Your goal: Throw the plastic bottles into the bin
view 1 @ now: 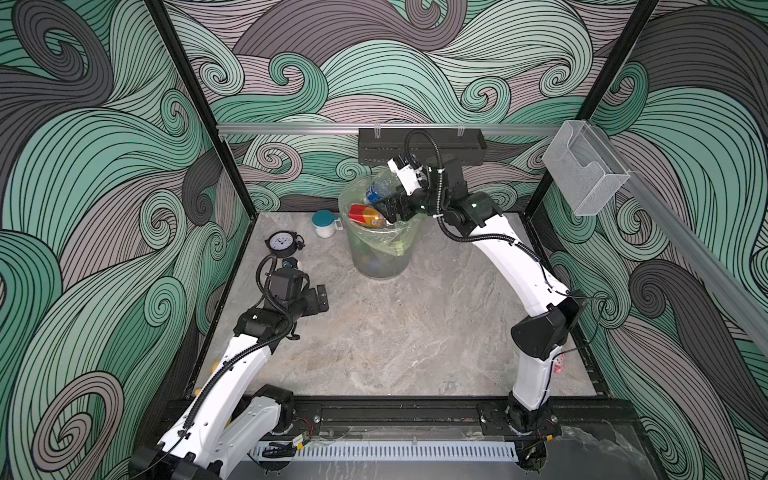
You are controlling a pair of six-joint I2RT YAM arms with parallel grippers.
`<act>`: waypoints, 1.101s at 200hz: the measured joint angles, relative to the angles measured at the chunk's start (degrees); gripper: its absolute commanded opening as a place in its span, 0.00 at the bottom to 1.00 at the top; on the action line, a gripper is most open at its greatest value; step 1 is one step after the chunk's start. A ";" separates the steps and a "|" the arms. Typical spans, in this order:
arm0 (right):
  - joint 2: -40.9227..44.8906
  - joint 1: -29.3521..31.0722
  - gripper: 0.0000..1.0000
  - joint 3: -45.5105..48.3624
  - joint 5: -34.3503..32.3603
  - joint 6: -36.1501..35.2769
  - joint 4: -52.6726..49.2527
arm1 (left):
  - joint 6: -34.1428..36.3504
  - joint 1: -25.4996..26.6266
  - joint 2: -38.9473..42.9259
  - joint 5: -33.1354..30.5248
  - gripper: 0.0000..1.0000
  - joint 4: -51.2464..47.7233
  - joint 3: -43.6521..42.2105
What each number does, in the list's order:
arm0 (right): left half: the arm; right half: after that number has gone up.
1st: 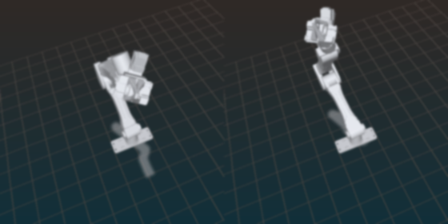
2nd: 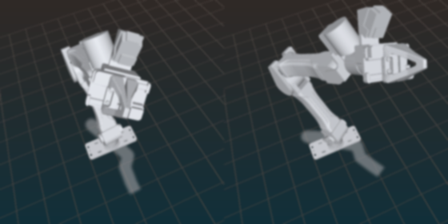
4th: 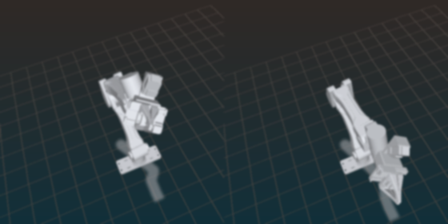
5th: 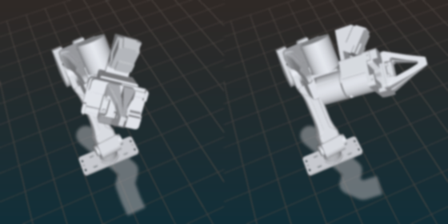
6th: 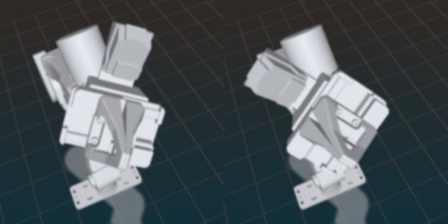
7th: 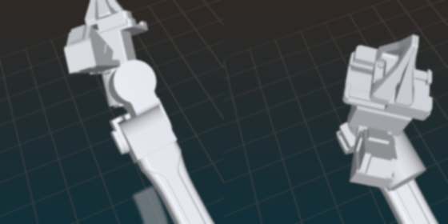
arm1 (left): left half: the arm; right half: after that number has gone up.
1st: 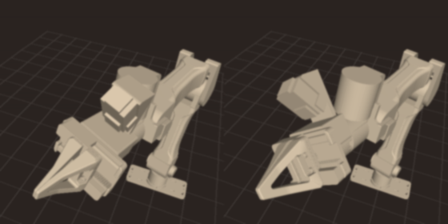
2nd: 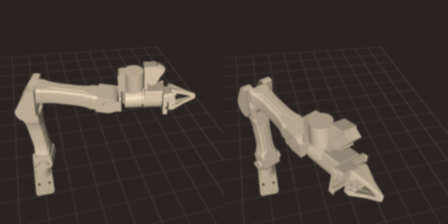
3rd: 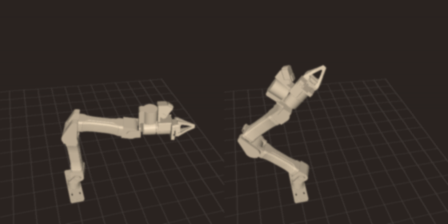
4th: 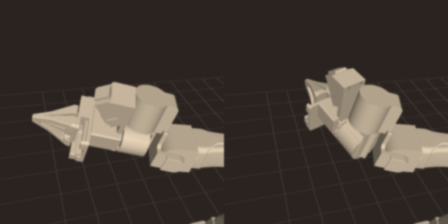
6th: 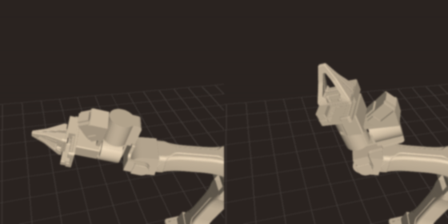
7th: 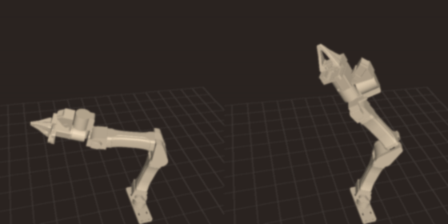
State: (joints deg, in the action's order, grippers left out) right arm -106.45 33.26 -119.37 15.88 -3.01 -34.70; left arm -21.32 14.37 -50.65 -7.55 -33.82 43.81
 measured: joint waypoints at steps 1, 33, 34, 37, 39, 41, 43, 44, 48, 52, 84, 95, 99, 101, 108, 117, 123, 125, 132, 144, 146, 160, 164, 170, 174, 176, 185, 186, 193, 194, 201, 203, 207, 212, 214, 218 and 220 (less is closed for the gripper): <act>0.35 0.00 0.97 0.83 0.00 -0.02 0.17 | 0.02 0.00 0.00 -0.02 0.99 0.00 0.00; 11.93 -1.42 1.00 17.03 -1.31 1.09 4.63 | 0.39 -0.26 -0.52 -1.18 0.99 0.72 0.00; 12.50 -1.51 1.00 17.68 -1.33 1.18 5.03 | 0.39 -0.26 -0.55 -1.25 0.99 0.79 0.00; 13.68 -1.73 1.00 18.95 -1.53 1.25 5.62 | 0.42 -0.26 -0.63 -1.40 0.99 1.01 0.00; 14.34 -1.90 1.00 19.58 -1.70 1.44 6.01 | 0.39 -0.28 -0.81 -1.57 0.99 1.31 0.00; 15.21 -2.10 1.00 20.55 -1.73 1.57 6.67 | 0.42 -0.33 -0.96 -1.70 0.99 1.42 0.00; 15.96 -2.29 1.00 21.38 -1.88 1.60 7.19 | 0.44 -0.33 -1.05 -1.88 0.99 1.66 0.00; 16.50 -2.47 1.00 21.92 -2.08 1.70 7.48 | 0.44 -0.33 -1.11 -1.95 0.99 1.77 0.00; 17.99 -2.89 1.00 23.39 -2.29 1.99 8.48 | 0.46 -0.35 -1.51 -2.34 0.99 2.25 0.00; 19.58 -3.52 1.00 24.98 -2.58 2.21 9.49 | 0.52 -0.37 -1.99 -2.71 0.99 2.82 0.00; 27.63 -9.03 1.00 35.60 -5.90 4.61 16.06 | 1.92 -0.39 -6.62 -7.56 0.99 8.70 -0.17; 29.14 -11.23 1.00 39.60 -7.37 5.22 17.53 | 2.93 -0.48 -8.28 -10.01 0.99 12.22 -1.05; 29.55 -12.02 1.00 41.07 -8.00 5.40 17.92 | 3.28 -0.50 -8.87 -10.75 0.99 13.49 -1.51; 29.79 -12.55 1.00 41.94 -8.17 5.55 18.27 | 3.41 -0.52 -9.11 -11.39 0.99 14.36 -1.81; 30.36 -14.03 1.00 44.85 -9.44 5.84 18.84 | 4.26 -0.63 -10.01 -12.74 0.99 16.87 -2.89; 30.95 -15.76 1.00 48.46 -10.93 6.14 19.54 | 5.57 -0.87 -11.17 -14.10 0.99 20.06 -4.42; 31.36 -16.96 1.00 50.99 -12.00 6.32 20.17 | 6.51 -1.16 -11.82 -14.60 0.99 22.03 -5.33; 31.56 -17.38 1.00 51.93 -12.46 6.36 20.37 | 6.91 -1.25 -12.17 -14.82 0.99 22.77 -5.70; 32.13 -18.71 1.00 55.17 -13.92 6.45 21.14 | 8.07 -1.60 -13.16 -15.34 0.99 25.09 -6.75; 33.48 -20.98 1.00 60.87 -16.31 6.49 24.17 | 9.66 -2.47 -15.10 -16.06 0.99 28.65 -8.04; 33.83 -21.42 1.00 62.05 -16.59 6.47 24.83 | 9.99 -2.69 -15.54 -16.15 0.99 29.31 -8.24; 35.69 -24.17 1.00 69.16 -19.17 6.43 29.29 | 11.67 -3.93 -17.75 -16.52 0.99 33.16 -9.05; 35.98 -24.74 1.00 70.62 -19.69 6.40 30.21 | 12.17 -4.28 -18.40 -16.63 0.99 34.53 -9.29; 36.17 -25.83 1.00 73.11 -20.72 6.34 32.24 | 13.00 -4.72 -19.26 -16.76 0.99 36.57 -9.70; 36.17 -26.45 1.00 74.29 -21.24 6.29 33.33 | 13.53 -5.03 -19.78 -16.83 0.99 37.90 -9.99; 36.15 -26.75 1.00 74.99 -21.53 6.27 33.97 | 13.75 -5.16 -20.02 -16.87 0.99 38.64 -10.19; 35.71 -28.06 1.00 77.59 -23.04 6.32 36.48 | 14.78 -5.79 -21.03 -16.94 0.99 41.57 -10.97; 35.65 -28.17 1.00 77.81 -23.19 6.34 36.70 | 14.91 -5.90 -21.22 -16.96 0.99 42.05 -11.15; 35.26 -28.89 1.00 79.58 -24.41 6.49 38.62 | 15.45 -6.36 -21.92 -17.00 0.99 44.44 -11.91; 35.21 -28.94 1.00 79.76 -24.52 6.51 38.86 | 15.63 -6.45 -22.08 -16.98 0.99 44.92 -12.13; 34.82 -29.40 1.00 81.57 -25.57 6.62 41.20 | 16.09 -6.91 -22.80 -17.00 0.98 47.80 -13.27; 34.73 -29.46 1.00 82.07 -25.86 6.67 41.75 | 16.28 -7.02 -22.99 -17.00 0.99 48.68 -13.68; 34.56 -29.64 1.00 83.19 -26.43 6.69 43.23 | 16.55 -7.30 -23.47 -16.92 0.99 50.40 -14.49; 34.36 -29.70 1.00 84.50 -26.99 6.67 44.98 | 16.96 -7.69 -24.02 -16.83 0.99 52.63 -15.67; 34.25 -29.70 1.00 85.02 -27.26 6.69 45.72 | 17.11 -7.82 -24.28 -16.83 0.99 53.72 -16.24; 34.07 -29.70 1.00 85.92 -27.65 6.67 46.90 | 17.42 -8.02 -24.76 -16.74 0.99 55.36 -17.11; 33.97 -29.70 1.00 86.44 -27.87 6.67 47.60 | 17.59 -8.09 -25.05 -16.72 0.99 56.22 -17.59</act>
State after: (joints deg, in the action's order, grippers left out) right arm -72.49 3.55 -32.93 -11.99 3.66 12.91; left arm -3.73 6.28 -75.70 -24.27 22.39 26.22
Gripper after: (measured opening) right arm 0.995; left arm 0.986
